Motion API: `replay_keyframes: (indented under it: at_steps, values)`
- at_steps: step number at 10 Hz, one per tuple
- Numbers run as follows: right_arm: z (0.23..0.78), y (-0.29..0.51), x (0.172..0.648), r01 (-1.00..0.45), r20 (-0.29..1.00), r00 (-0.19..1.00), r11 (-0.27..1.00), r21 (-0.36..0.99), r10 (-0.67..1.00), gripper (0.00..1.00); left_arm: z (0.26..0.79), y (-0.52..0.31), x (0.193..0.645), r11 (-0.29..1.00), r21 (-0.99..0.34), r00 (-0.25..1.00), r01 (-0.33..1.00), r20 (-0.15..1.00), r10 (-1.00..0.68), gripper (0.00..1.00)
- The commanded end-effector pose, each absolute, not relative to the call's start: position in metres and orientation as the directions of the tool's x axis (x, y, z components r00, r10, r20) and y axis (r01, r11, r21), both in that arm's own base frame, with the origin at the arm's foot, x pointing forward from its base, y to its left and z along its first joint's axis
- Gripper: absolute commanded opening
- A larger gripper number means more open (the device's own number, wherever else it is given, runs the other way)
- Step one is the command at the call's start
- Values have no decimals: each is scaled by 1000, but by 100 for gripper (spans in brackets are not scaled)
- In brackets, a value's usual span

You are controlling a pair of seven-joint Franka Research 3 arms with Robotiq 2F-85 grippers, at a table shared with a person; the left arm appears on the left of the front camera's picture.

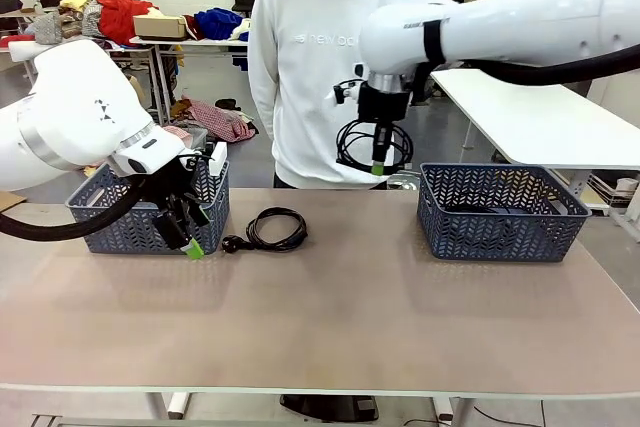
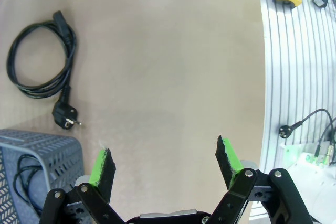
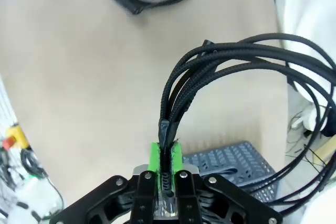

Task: Organize the cables according to human instructions.
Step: Pick up a bundle of cables and place it in the basket indicated by the human.

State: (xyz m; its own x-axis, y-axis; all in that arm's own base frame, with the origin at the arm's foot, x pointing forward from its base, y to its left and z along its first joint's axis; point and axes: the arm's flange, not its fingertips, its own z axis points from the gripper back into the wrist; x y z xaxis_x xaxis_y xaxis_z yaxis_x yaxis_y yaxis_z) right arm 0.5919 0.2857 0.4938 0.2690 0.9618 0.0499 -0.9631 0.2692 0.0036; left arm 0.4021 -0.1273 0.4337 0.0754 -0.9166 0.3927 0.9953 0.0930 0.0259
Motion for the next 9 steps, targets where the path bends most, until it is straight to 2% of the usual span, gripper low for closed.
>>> replay_keyframes:
  at_steps: [1, 5, 9]
  values:
    - [499, 247, 567, -977, 59, 215, 215, 1, 975, 0, 434, -127, 401, 97, 30, 77, 995, 393, -916, 100]
    - [496, 175, 551, -983, 60, 181, 183, -25, 982, 0, 434, -127, 401, 97, 30, 77, 995, 393, -916, 100]
    - [487, 114, 557, -974, 51, 224, 226, -31, 973, 0, 434, -127, 401, 97, 30, 77, 995, 393, -916, 100]
